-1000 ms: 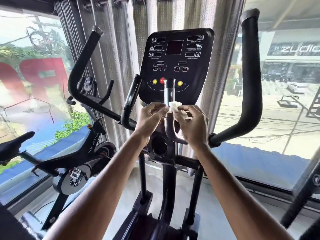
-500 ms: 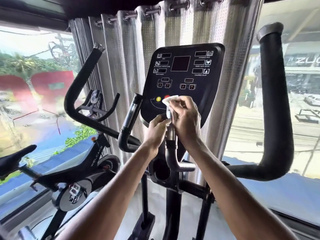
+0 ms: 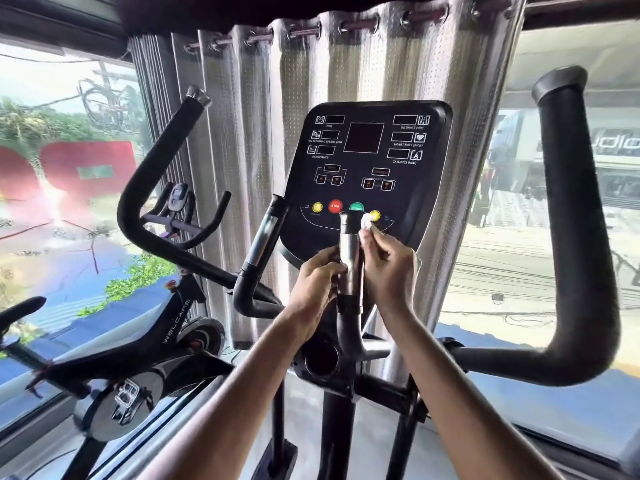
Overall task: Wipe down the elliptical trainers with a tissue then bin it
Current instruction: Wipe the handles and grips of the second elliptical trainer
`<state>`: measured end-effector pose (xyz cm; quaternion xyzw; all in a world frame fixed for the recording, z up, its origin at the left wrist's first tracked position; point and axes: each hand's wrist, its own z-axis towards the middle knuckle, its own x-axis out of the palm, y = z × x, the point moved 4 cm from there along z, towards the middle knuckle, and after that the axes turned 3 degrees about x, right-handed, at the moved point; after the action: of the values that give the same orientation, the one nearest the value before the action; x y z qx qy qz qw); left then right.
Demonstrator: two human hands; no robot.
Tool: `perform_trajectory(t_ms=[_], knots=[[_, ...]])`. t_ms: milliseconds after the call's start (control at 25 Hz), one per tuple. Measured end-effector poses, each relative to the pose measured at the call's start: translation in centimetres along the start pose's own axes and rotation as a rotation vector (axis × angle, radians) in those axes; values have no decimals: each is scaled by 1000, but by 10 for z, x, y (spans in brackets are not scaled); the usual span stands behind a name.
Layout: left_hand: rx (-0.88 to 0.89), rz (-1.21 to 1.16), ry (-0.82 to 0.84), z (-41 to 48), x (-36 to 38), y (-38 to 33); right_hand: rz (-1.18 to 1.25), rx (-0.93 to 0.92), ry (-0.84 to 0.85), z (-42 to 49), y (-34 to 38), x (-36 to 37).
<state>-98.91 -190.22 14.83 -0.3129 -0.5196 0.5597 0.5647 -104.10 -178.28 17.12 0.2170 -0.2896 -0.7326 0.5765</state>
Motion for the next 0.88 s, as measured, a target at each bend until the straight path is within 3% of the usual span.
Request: perform_trajectory(t_ms=[80,160,240,360,440,600,680,880], knots=[[19,-17,21,-1,1,-1,147,280,90,17,-13,13],[22,-31,31,-2,1,0,172,394,115,24,-19,20],[17,-41,35,0,-1,3,119,224,53,18,-9,13],[23,-39,21,3,-4,9,-76,-240,10,-1,16,-3],[13,-45,-5,5,-5,13,-291,-492,85,-4,32,1],[15,-38,-9,9,-8,17,-767,-729,250,13,51,35],[-1,-50,-19,6,-6,16,-826,-757,288,17,51,36],[-16,-105,7,-3,-4,16,-347,-404,89,-13,33,-16]])
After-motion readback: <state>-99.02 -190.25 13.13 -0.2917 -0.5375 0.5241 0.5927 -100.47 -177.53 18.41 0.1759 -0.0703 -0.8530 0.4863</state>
